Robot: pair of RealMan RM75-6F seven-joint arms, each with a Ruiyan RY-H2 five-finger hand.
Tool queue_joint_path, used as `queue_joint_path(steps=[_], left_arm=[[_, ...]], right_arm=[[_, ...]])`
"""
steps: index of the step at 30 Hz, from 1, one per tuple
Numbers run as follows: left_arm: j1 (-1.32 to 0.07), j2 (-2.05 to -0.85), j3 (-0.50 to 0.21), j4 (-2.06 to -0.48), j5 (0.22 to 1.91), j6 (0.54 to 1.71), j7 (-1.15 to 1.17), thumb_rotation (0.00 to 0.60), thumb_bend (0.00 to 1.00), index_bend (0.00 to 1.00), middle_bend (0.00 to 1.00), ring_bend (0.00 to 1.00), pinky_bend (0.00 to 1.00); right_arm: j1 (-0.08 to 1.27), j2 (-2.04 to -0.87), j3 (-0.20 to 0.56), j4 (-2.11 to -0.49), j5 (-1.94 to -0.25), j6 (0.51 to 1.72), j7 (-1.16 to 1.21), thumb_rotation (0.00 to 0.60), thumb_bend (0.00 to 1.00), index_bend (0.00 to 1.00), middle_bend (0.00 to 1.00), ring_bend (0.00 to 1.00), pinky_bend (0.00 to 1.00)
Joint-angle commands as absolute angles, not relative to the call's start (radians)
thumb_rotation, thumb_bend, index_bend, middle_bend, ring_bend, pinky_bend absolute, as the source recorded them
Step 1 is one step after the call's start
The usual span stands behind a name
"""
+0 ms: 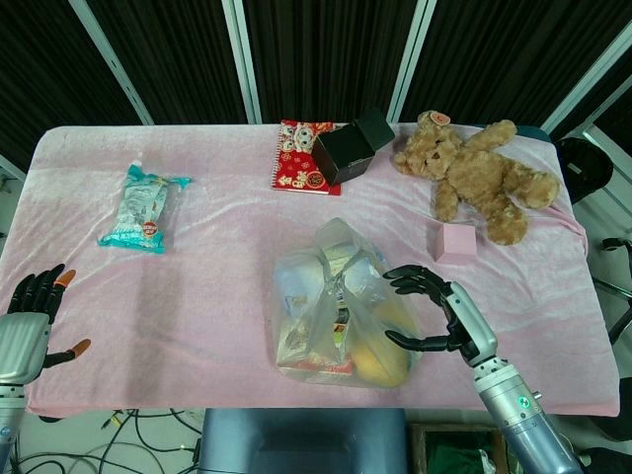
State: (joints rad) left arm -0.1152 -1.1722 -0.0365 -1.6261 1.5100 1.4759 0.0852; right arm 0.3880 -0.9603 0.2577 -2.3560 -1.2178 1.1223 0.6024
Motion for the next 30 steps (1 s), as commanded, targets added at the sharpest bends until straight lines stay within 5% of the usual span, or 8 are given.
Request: queue_joint_path(steps=[1,20,30], left_arm=[[-0.117,-1.173,-0.037,-1.626,1.509,1.473,0.087,0.600,0.00,0.00,0.00,0.00,0.00],[-0.119,-1.176,-0.035,-1.629,1.514,1.473,0.086,0.600,0.00,0.00,0.00,0.00,0.00],[-0.121,-1.174,-0.039,-1.629,1.507,1.468,0.080,0.600,0.00,0.00,0.00,0.00,0.00]], right_arm=[[0.388,-0.960,0.258,-2.356,-1.221,1.118,0.605,0.600,0.10,0.29,0.24,0.25,0.27],[0.414,-0.975,0.260,-2.356,-1.273,1.067,0.625,0.600,0.10,0.29,0.25,0.25,0.27],[0.538,-1.013,0.344,-2.356,-1.114,0.997,0.579,0.600,0.10,0.29,0.26,0.25,0.28]])
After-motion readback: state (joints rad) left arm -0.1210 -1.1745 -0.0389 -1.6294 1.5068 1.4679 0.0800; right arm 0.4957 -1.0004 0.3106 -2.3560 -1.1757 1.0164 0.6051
